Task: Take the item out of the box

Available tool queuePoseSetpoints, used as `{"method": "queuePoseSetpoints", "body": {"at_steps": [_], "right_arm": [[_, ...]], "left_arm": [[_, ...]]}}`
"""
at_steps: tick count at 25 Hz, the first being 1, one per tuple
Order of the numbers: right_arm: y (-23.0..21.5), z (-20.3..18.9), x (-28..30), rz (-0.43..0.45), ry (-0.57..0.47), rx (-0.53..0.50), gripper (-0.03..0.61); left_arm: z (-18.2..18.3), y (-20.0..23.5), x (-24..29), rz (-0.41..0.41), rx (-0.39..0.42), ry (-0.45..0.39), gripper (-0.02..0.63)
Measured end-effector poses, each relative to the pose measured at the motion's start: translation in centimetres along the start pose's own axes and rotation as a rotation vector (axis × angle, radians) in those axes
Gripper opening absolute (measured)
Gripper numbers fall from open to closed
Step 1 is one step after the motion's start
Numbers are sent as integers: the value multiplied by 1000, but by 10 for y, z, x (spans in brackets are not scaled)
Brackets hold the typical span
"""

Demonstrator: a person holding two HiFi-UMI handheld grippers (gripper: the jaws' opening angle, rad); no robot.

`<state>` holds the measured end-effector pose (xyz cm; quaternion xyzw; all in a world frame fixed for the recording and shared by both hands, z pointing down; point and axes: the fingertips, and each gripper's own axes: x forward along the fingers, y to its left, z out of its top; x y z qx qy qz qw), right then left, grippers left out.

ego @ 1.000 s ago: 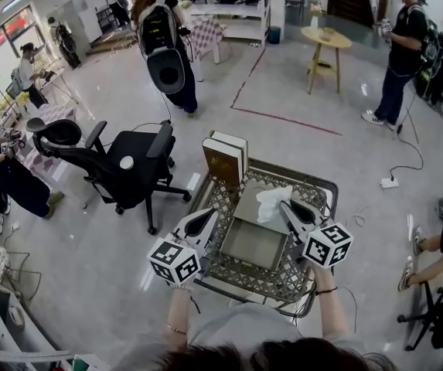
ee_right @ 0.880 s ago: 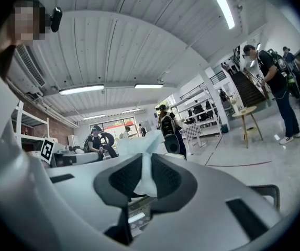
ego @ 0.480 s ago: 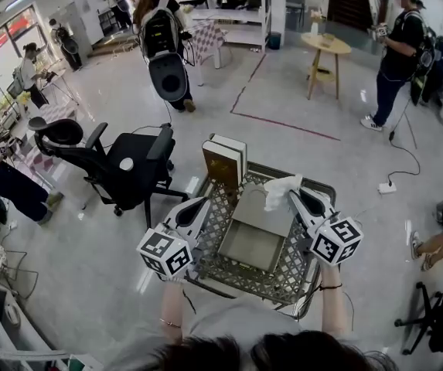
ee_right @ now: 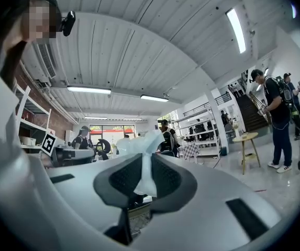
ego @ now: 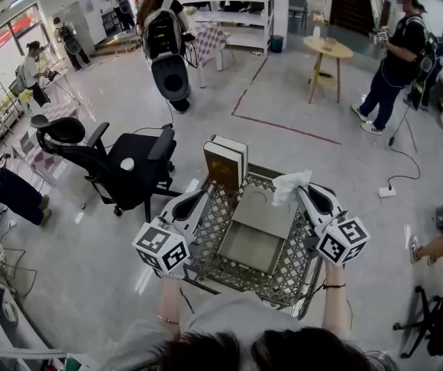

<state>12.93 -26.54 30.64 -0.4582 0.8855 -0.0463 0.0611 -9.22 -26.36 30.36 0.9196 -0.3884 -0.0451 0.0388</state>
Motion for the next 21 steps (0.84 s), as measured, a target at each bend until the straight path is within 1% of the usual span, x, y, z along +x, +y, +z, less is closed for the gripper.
{"method": "queuePoseSetpoints", "body": {"at_steps": [21], "right_arm": [[1,6,-5,-11,-28,-49,69]], "left_arm": [[3,-11,6,-28,24,5,17]]}}
